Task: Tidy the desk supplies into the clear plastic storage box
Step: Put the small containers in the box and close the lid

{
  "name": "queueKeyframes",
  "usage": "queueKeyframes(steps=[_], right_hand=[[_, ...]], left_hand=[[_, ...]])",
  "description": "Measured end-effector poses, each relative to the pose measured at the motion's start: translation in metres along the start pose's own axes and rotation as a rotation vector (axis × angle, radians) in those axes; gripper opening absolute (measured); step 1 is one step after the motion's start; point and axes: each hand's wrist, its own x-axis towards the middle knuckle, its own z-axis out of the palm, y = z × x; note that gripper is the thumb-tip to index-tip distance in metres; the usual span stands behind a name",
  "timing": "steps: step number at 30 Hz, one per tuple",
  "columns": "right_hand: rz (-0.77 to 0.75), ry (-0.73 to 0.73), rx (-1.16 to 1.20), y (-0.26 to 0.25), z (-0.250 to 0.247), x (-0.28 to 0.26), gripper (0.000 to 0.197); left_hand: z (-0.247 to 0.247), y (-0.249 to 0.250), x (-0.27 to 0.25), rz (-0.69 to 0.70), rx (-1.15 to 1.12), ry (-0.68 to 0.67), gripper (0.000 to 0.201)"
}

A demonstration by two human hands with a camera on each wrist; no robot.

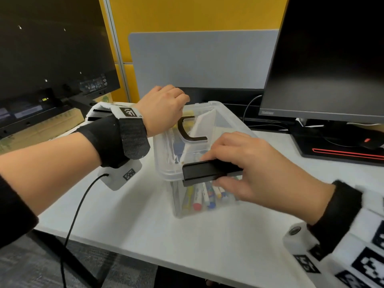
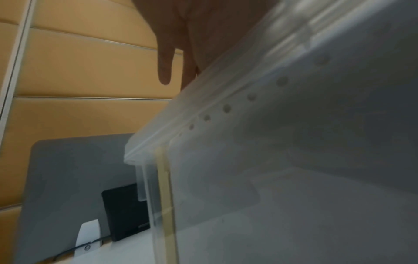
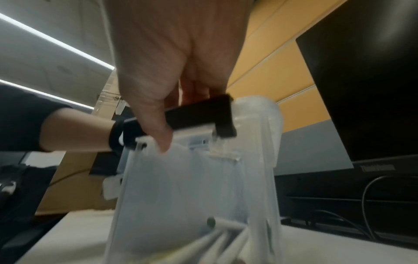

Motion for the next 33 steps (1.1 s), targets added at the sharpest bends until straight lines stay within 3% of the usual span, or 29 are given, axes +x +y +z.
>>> queueKeyframes(steps=[6,10,16,23,33], right_hand=[[0.098,-0.072,0.107,0.000,-0.011,0.011,0.027],[0.166,-0.091,0.170,0.001,-0.013,0.012,0.028],[0.175,-0.092,0.244,0.005,-0.012,0.009,0.025],[0.159,-0.113,0.294,0.010,-0.014,0.005,0.025],[0.167,-0.099,0.364,0.013,-0.011,0.003,0.026]], left_hand=[[0.007,-0.006,0.015,-0.112,-0.111,-0.275,0.039],[0.013,-0.009,0.024,-0.145,-0.213,-0.314,0.040],[0.022,-0.011,0.035,-0.428,-0.340,-0.469,0.059],[0.033,-0.014,0.046,-0.700,-0.494,-0.463,0.080],[0.035,-0.011,0.050,-0.591,-0.571,-0.325,0.059]])
